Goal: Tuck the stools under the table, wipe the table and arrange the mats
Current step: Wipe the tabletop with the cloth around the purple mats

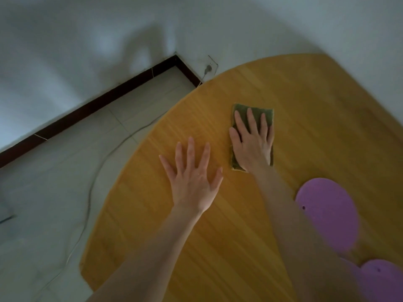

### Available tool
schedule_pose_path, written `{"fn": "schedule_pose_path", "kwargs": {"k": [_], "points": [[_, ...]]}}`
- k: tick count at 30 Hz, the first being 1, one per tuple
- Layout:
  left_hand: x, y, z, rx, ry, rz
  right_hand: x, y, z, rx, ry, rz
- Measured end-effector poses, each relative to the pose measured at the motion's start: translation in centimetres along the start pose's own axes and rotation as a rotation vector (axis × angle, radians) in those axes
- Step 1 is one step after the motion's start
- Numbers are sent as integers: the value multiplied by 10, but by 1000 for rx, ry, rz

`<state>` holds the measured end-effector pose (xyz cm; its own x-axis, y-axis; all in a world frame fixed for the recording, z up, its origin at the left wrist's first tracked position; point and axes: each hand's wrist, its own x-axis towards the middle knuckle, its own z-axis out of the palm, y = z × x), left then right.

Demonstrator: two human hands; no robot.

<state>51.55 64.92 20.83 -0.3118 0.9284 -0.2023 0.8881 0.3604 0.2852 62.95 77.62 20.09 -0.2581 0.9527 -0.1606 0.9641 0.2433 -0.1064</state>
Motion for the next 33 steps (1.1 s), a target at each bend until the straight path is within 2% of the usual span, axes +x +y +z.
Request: {"fn": "schedule_pose_path", "kwargs": {"k": [4,6,11,16,20,24,30,33], "points": [[0,-2,4,37,-7,-2,44,-1,-6,-28,-31,-143],[2,-1,3,42,-23,-5,70,5,-11,-30,-35,-136],[2,-1,4,62,-44,-22,94,53,-21,3,-15,80],[3,0,4,58,-56,-23,49,87,-19,64,-1,275],[2,1,0,48,-67,-25,-9,60,-9,72,6,307],[0,0,-5,26,-79,-1,-52,8,3,45,2,216],[-24,-39,-14,17,-15,72,-35,-32,-2,86,-47,307],[-46,-72,-16,51,19,113,-22,-65,-1,97,-78,226]]}}
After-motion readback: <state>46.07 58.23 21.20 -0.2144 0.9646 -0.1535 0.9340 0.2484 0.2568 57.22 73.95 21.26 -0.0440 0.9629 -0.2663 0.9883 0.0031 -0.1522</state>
